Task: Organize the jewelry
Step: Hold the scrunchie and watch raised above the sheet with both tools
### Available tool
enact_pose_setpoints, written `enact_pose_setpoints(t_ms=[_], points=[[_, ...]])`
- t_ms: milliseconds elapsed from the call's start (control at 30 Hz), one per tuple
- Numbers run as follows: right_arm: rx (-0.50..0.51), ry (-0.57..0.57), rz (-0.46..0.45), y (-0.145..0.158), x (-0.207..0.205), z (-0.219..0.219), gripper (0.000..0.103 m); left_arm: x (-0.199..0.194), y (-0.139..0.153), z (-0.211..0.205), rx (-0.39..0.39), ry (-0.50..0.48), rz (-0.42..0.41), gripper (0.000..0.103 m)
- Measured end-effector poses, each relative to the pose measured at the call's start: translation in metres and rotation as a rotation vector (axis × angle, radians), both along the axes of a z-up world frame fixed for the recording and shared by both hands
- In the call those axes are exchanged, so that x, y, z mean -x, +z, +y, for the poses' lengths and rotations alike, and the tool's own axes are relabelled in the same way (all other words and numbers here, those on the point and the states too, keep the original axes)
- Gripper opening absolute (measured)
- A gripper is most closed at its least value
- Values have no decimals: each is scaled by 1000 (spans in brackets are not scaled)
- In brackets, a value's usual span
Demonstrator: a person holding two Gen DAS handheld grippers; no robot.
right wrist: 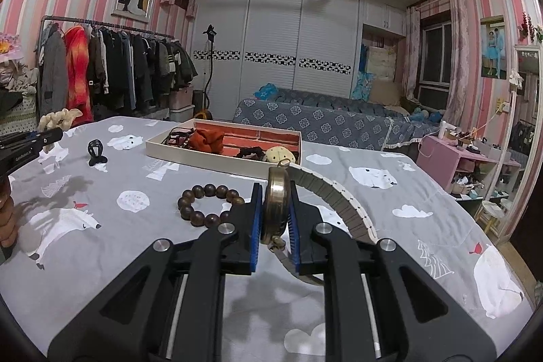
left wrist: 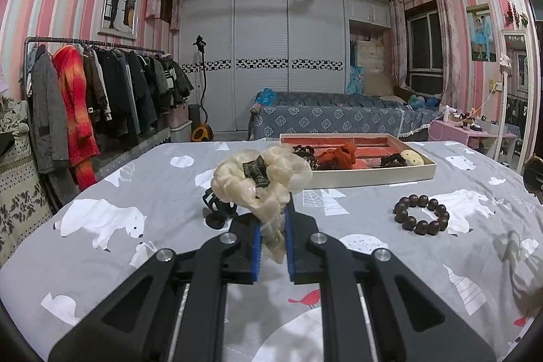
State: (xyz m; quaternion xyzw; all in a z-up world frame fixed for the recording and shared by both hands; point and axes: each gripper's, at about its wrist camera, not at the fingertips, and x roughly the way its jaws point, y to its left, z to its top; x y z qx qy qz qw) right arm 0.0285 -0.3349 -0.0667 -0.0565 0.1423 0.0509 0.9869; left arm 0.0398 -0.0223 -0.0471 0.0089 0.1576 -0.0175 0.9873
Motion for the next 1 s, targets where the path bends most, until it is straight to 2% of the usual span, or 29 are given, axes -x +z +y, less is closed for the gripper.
enact_pose_setpoints(t_ms=[700,1000], points=[[-52,23,23,-1,-4,-7,14,1,2,4,-2,7,0,12],[-104,-104,81,-5,-20,-21,14,1,2,3,-14,-7,-1,12]])
